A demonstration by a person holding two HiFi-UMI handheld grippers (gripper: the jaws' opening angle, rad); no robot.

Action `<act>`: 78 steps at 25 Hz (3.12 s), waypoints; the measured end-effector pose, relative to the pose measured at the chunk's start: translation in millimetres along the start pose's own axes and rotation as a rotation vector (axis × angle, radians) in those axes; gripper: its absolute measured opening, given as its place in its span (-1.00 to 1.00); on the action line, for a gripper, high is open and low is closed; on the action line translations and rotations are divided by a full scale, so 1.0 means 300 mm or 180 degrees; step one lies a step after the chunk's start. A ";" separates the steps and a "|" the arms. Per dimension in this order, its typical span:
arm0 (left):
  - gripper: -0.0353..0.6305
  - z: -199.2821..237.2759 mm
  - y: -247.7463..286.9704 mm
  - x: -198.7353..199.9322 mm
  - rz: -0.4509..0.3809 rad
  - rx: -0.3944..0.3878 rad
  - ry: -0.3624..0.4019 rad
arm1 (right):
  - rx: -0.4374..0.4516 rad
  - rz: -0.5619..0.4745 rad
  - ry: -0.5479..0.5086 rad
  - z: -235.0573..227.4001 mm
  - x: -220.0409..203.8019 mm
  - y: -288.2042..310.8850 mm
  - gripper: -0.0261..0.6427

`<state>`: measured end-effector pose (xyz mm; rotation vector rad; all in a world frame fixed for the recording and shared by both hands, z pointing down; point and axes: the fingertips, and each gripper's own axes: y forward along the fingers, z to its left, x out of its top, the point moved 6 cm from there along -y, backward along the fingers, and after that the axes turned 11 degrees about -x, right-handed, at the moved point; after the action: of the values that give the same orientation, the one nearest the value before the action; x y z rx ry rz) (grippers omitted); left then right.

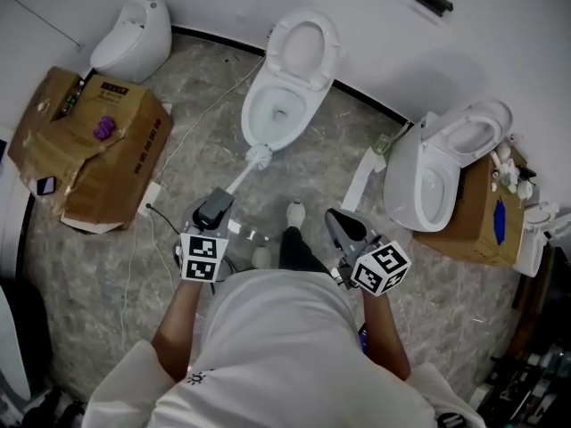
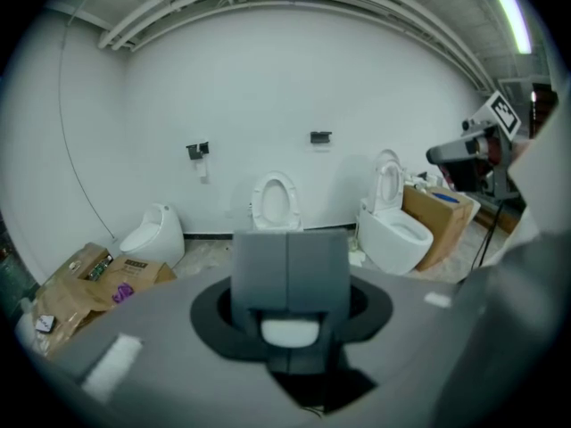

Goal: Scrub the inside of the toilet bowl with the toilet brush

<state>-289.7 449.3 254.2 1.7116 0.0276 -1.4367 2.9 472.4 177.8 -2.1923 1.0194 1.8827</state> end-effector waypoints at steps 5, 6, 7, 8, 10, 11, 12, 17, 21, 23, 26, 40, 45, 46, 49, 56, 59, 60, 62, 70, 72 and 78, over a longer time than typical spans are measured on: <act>-0.42 0.027 0.072 0.035 0.0048 -0.0008 0.0009 | 0.0026 0.0035 0.0010 -0.070 0.027 0.075 -0.92; -0.42 0.034 0.092 0.046 0.0059 -0.0009 0.0013 | 0.0024 0.0043 0.0010 -0.089 0.033 0.091 -0.92; -0.42 0.041 0.112 0.059 0.0066 -0.0010 0.0015 | 0.0027 0.0052 0.0006 -0.107 0.040 0.108 -0.92; -0.42 0.048 0.132 0.074 0.0069 -0.0013 0.0017 | 0.0033 0.0062 -0.0004 -0.125 0.048 0.126 -0.92; -0.42 0.066 0.173 0.107 0.0070 -0.0018 0.0025 | 0.0048 0.0080 -0.0031 -0.162 0.068 0.165 -0.92; -0.42 0.076 0.196 0.126 0.0075 -0.0017 0.0031 | 0.0055 0.0085 -0.0038 -0.184 0.081 0.185 -0.92; -0.42 0.085 0.219 0.146 0.0081 -0.0015 0.0037 | 0.0062 0.0087 -0.0039 -0.207 0.095 0.204 -0.92; -0.42 0.133 0.325 0.236 0.0114 0.0000 0.0037 | 0.0112 0.0122 -0.0032 -0.318 0.160 0.299 -0.92; -0.42 0.166 0.405 0.308 0.0162 0.0031 0.0005 | 0.0185 0.0185 -0.0049 -0.410 0.216 0.374 -0.92; -0.42 0.175 0.445 0.337 0.0177 0.0062 -0.0022 | 0.0232 0.0210 -0.0064 -0.459 0.238 0.410 -0.92; -0.42 0.184 0.505 0.377 0.0208 0.0123 -0.0069 | 0.0292 0.0240 -0.0071 -0.539 0.268 0.459 -0.92; -0.42 0.211 0.721 0.526 0.0312 0.0357 -0.0179 | 0.0532 0.0371 -0.0020 -0.845 0.336 0.635 -0.92; -0.42 0.219 0.746 0.537 0.0347 0.0388 -0.0207 | 0.0575 0.0386 -0.0023 -0.872 0.347 0.662 -0.92; -0.42 0.220 0.749 0.538 0.0352 0.0394 -0.0213 | 0.0576 0.0394 -0.0017 -0.877 0.346 0.664 -0.92; -0.42 0.229 0.752 0.535 0.0359 0.0404 -0.0227 | 0.0573 0.0430 0.0002 -0.884 0.334 0.668 -0.92; -0.42 0.284 0.774 0.514 0.0448 0.0298 -0.0195 | 0.0552 0.0530 0.0007 -0.864 0.312 0.723 -0.92; -0.42 0.333 0.811 0.515 0.0469 0.0198 -0.0174 | 0.0485 0.0544 -0.0012 -0.857 0.319 0.765 -0.92; -0.42 0.351 0.828 0.515 0.0484 0.0153 -0.0160 | 0.0452 0.0544 -0.0005 -0.856 0.323 0.780 -0.92; -0.42 0.386 0.870 0.519 0.0522 0.0042 -0.0116 | 0.0375 0.0548 0.0030 -0.857 0.329 0.811 -0.92; -0.42 0.545 1.093 0.535 0.0652 -0.0349 0.0046 | 0.0142 0.0699 0.0147 -0.874 0.317 0.970 -0.92; -0.42 0.587 1.145 0.532 0.0746 -0.0448 0.0086 | 0.0089 0.0715 0.0169 -0.870 0.316 1.009 -0.92; -0.42 0.675 1.307 0.508 0.1031 -0.0721 0.0215 | -0.0049 0.0846 0.0277 -0.883 0.277 1.123 -0.92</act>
<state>-193.8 8.1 373.5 1.4995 -0.0468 -1.0936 54.6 52.6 285.9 -2.2617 1.3780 1.9139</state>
